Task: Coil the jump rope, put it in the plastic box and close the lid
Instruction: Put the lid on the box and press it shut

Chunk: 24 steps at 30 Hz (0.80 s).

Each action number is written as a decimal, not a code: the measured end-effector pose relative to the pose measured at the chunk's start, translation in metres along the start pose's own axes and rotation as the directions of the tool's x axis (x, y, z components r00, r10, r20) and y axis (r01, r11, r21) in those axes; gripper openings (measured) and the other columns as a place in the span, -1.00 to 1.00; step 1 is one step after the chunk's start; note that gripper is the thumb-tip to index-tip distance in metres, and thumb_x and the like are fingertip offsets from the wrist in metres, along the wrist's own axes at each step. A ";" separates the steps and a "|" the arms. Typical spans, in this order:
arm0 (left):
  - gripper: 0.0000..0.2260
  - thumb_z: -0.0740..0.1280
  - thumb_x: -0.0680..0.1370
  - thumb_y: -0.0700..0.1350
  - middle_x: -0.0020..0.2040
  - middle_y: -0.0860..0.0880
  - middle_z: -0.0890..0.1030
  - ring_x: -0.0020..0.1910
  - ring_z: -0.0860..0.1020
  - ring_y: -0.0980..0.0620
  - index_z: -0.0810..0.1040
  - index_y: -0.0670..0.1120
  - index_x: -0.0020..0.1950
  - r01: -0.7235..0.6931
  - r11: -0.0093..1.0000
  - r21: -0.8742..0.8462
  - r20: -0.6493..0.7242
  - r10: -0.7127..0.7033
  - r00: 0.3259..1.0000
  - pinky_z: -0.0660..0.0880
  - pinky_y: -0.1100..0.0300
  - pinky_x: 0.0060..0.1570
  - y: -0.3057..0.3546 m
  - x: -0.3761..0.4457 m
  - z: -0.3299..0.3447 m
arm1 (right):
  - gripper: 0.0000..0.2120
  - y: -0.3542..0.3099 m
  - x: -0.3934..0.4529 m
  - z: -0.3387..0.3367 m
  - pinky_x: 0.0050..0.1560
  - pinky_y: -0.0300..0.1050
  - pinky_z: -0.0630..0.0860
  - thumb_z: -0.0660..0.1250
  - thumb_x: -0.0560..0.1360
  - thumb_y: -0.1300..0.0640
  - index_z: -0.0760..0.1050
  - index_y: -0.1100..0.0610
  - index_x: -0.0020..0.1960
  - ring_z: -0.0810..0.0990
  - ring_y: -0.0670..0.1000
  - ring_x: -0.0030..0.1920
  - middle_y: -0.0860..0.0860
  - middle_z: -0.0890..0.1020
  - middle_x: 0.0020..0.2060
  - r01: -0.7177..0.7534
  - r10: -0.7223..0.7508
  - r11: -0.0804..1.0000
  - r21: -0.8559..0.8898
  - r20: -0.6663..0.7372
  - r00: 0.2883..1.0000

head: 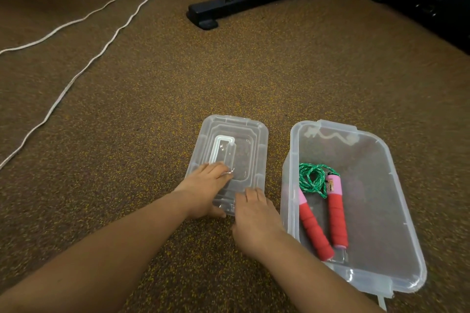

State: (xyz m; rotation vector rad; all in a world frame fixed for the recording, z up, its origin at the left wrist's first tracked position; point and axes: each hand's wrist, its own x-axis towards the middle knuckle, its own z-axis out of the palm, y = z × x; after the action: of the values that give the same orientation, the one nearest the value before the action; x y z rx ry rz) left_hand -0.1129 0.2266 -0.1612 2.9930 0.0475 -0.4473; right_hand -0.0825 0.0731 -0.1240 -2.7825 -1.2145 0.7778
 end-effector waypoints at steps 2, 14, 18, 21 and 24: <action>-0.18 0.35 0.37 0.27 0.48 0.02 0.16 0.49 0.08 0.02 0.12 -0.02 0.50 -0.025 0.999 0.026 -0.013 0.025 1.000 -0.03 0.05 0.50 -0.001 0.000 -0.001 | -0.32 0.000 0.001 -0.001 0.50 0.10 0.07 0.28 0.51 0.11 0.02 0.21 0.50 0.01 0.21 0.52 0.18 0.13 0.49 -0.003 0.003 1.000 -0.009 -0.020 1.000; -0.15 0.38 0.32 0.23 0.47 0.04 0.22 0.44 0.20 0.07 0.17 -0.06 0.50 -0.063 0.987 -0.145 -0.205 0.032 0.978 0.00 0.26 0.45 -0.008 -0.038 -0.025 | -0.24 -0.007 0.014 -0.033 0.49 0.21 -0.20 0.23 0.54 -0.04 -0.09 0.26 0.53 -0.15 0.23 0.54 0.19 0.07 0.53 0.157 -0.196 0.941 -0.299 -0.106 0.975; -0.13 0.34 0.29 0.31 0.43 0.03 0.28 0.41 0.26 0.06 0.23 -0.08 0.48 -0.061 0.988 -0.139 -0.277 0.020 0.961 0.12 0.20 0.46 -0.009 -0.047 -0.027 | -0.20 -0.011 0.004 -0.054 0.49 0.26 -0.15 0.29 0.50 -0.04 -0.06 0.27 0.52 -0.11 0.22 0.54 0.21 0.13 0.50 0.218 -0.281 0.881 -0.419 -0.095 0.955; -0.14 0.33 0.28 0.37 0.36 -0.04 0.40 0.32 0.39 0.00 0.32 -0.11 0.43 -0.108 0.988 -0.107 -0.362 0.063 0.930 0.32 0.03 0.38 -0.003 -0.051 -0.034 | -0.27 -0.005 -0.009 -0.072 0.48 0.27 -0.09 0.32 0.50 0.06 0.01 0.26 0.50 -0.08 0.18 0.54 0.20 0.18 0.47 0.249 -0.323 0.869 -0.429 -0.110 0.940; -0.29 0.21 0.36 0.36 0.33 -0.09 0.40 0.30 0.36 0.01 0.33 -0.02 0.38 -0.166 0.980 -0.109 -0.524 0.085 0.847 0.35 -0.01 0.31 0.005 -0.054 -0.055 | -0.29 0.013 -0.029 -0.095 0.49 0.26 -0.09 0.32 0.50 0.09 0.04 0.22 0.50 -0.08 0.15 0.54 0.17 0.19 0.46 0.286 -0.372 0.871 -0.399 -0.155 0.915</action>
State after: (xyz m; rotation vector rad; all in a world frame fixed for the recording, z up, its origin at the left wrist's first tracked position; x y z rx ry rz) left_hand -0.1482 0.2275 -0.0931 2.8459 -0.0666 0.3728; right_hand -0.0483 0.0619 -0.0309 -2.6936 -1.8835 0.2106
